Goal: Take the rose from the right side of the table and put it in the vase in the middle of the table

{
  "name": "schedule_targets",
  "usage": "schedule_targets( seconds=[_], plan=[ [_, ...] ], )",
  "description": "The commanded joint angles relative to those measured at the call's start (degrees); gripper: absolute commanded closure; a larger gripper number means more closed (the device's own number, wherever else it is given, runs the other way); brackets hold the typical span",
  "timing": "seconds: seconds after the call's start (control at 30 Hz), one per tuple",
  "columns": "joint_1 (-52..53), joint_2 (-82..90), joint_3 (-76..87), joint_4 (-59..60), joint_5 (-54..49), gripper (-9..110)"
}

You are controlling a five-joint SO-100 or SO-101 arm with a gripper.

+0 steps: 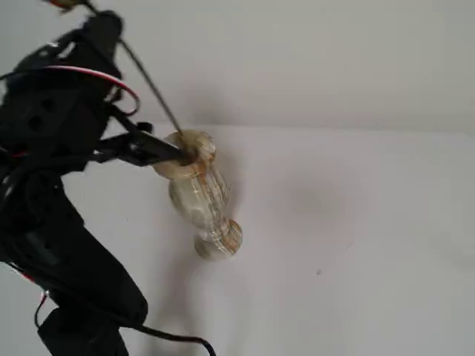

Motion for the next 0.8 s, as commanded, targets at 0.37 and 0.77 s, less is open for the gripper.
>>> schedule_targets(
  seconds=[0.37, 0.77],
  plan=[
    [0.4, -10.3, -1.8, -2.3, -1.1, 102],
    [8.3, -14.2, -1.8, -3.0, -2.3, 75]
  ],
)
